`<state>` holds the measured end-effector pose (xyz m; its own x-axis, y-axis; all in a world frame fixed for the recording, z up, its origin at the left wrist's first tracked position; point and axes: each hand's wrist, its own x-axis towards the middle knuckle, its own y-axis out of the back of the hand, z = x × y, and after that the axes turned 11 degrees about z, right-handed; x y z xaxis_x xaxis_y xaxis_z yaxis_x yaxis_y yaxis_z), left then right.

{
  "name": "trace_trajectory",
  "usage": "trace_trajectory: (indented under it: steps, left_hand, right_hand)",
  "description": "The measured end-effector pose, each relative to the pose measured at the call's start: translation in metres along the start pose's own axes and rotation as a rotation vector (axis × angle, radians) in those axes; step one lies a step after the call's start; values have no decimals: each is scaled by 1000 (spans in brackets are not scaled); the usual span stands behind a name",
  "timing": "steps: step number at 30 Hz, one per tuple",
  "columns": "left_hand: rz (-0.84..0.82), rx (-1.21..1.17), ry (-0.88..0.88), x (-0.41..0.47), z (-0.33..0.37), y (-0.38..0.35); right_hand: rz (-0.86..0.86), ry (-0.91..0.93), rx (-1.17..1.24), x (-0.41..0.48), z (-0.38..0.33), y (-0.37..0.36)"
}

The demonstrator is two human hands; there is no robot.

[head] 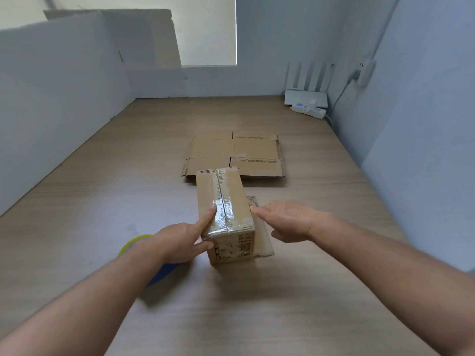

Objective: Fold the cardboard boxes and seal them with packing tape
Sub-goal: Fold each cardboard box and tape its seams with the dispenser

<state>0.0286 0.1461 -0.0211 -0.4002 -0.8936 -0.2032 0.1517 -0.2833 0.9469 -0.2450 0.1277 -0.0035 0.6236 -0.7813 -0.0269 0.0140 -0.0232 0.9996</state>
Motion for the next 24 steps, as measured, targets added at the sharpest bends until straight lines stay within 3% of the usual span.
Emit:
trace_trajectory:
  steps: [4,8,12,18,21,24]
  left_hand:
    - [-80,-47,-30,-3,-9,14]
    - [-17,60,-41,5,-12,12]
    - [60,34,-9,10,-11,2]
    - [21,-68,-26,5,-16,5]
    - [-26,-95,-51,4,-22,12]
    - [42,-42,-62,7,-23,11]
  right_hand:
    - [64,87,-22,3,-1,8]
    - [176,176,-26,9,-12,1]
    - [290,153,-12,6,-16,-8]
    - [476,115,8,1,-31,-19]
    - [495,116,10,1,-29,-23]
    - [493,105,20,2,-29,-26]
